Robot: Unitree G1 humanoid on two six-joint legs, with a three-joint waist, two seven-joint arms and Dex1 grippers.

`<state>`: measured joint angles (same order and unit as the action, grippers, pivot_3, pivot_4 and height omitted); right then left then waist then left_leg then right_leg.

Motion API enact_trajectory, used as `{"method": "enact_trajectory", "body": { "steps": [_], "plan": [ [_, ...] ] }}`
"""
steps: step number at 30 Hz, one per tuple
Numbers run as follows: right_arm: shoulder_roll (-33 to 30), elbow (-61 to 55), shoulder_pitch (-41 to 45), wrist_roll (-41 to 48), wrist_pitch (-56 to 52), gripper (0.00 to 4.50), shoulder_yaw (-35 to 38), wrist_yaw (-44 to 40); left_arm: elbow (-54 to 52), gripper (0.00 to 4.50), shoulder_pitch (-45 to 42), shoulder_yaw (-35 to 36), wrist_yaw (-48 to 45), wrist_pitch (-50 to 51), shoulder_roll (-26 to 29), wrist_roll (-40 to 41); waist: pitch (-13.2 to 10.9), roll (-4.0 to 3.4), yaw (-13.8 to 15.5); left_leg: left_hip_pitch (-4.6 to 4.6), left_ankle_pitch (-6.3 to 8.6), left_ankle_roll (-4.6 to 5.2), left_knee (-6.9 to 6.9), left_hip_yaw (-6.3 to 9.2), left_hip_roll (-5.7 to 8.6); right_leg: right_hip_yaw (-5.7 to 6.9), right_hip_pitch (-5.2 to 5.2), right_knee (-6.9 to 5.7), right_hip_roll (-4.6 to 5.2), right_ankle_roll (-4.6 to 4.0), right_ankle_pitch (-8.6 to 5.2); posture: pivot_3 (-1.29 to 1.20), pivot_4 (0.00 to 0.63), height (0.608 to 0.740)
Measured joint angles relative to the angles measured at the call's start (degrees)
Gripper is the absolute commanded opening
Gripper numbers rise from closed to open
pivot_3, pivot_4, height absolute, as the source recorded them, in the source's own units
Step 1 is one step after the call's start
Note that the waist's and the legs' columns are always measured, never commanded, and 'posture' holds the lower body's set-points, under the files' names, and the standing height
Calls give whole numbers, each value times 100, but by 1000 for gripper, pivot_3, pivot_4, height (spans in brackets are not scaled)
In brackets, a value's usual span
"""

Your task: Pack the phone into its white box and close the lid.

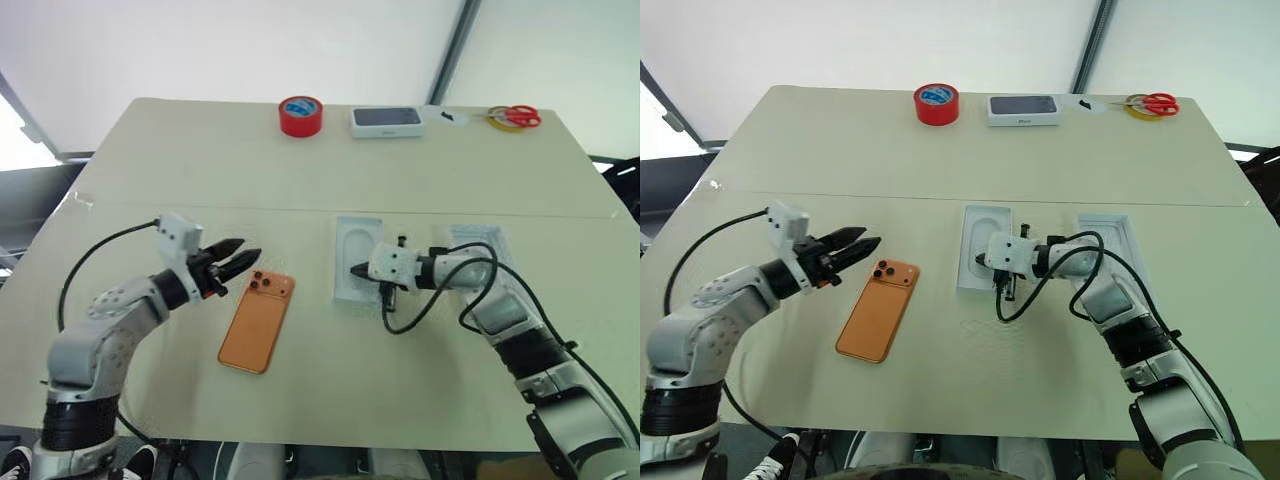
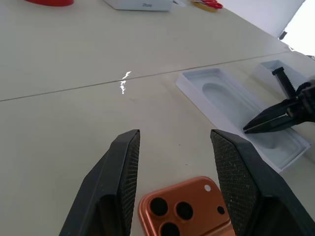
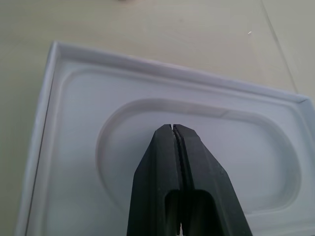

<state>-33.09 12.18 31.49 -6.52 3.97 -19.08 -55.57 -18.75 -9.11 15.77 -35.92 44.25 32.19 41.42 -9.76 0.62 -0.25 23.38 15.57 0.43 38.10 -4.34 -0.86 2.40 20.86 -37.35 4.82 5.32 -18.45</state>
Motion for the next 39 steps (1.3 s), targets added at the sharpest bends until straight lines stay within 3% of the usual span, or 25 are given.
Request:
{"method": "enact_trajectory", "body": {
  "steps": [7,11,16,25,39],
  "plan": [
    [98,-112,183,334,-442,38,237,-124,-188,2425,1084,1040,-121,1417,633,1607,-6,-5,-110,4,1,2,-13,2,-1,1,11,0,5,-2,-1,0,150,730],
    [143,-1099,267,1027,-1390,38,557,-296,-160,2425,1512,1298,-392,1701,1019,1939,-6,-4,-73,3,5,3,-12,4,1,1,11,0,13,-4,-2,0,150,730],
    [180,-2159,-17,1245,-2259,38,153,-421,130,2425,1790,1243,-865,1723,1161,1915,-5,-3,-71,3,10,7,-15,3,6,1,20,2,22,-10,-2,0,150,730],
    [437,-2199,-132,410,-2622,38,-1277,-373,642,2425,1525,532,-1356,1394,1283,1351,-4,-4,-106,6,10,6,-32,-6,6,-4,52,1,23,-20,-4,0,150,730],
    [1209,-1802,88,-156,-2640,38,-1692,-15,1183,2425,639,-355,-1624,1171,1155,715,14,-12,-178,3,6,4,-41,-6,10,-3,48,-2,23,-19,-1,0,150,730]
  ]
}}
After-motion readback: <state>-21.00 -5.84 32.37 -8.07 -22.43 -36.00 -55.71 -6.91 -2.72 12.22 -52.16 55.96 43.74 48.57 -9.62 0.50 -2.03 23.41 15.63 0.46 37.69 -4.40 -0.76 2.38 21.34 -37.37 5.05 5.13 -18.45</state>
